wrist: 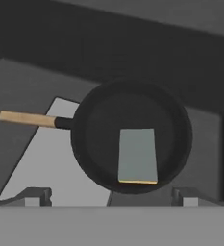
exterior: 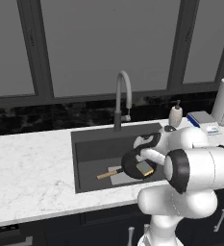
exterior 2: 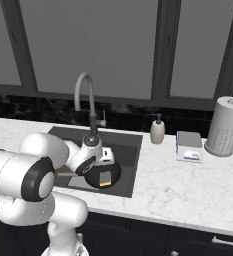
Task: Pick the pan and sponge and place them into the sink. Then turn on the water.
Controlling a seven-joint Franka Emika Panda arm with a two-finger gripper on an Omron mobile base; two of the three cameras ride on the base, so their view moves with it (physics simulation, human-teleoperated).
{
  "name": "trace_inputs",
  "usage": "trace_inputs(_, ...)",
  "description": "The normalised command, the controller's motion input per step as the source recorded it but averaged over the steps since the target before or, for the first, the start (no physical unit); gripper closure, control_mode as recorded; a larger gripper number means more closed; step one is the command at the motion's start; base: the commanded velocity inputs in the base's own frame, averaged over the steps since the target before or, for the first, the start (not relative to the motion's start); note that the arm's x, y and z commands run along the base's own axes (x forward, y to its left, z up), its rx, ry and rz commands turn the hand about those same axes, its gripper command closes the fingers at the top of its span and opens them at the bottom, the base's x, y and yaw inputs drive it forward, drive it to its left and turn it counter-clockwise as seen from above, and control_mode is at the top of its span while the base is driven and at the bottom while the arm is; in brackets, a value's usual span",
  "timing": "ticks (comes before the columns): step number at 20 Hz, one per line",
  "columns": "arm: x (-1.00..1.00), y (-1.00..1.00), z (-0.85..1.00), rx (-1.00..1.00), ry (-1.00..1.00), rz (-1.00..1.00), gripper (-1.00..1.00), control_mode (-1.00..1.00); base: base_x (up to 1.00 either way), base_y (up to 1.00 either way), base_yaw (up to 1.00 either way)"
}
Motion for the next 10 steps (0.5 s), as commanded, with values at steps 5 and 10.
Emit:
trace_inputs(5, 0.07, 0.0, 1.0, 0.0, 0.07, 0.0, -1.0, -1.0, 0.0, 0.0, 0.0)
trace_inputs(10, 0.0, -0.12, 0.82, 0.03, 0.08, 0.0, -1.0, -1.0, 0.0, 0.0, 0.0)
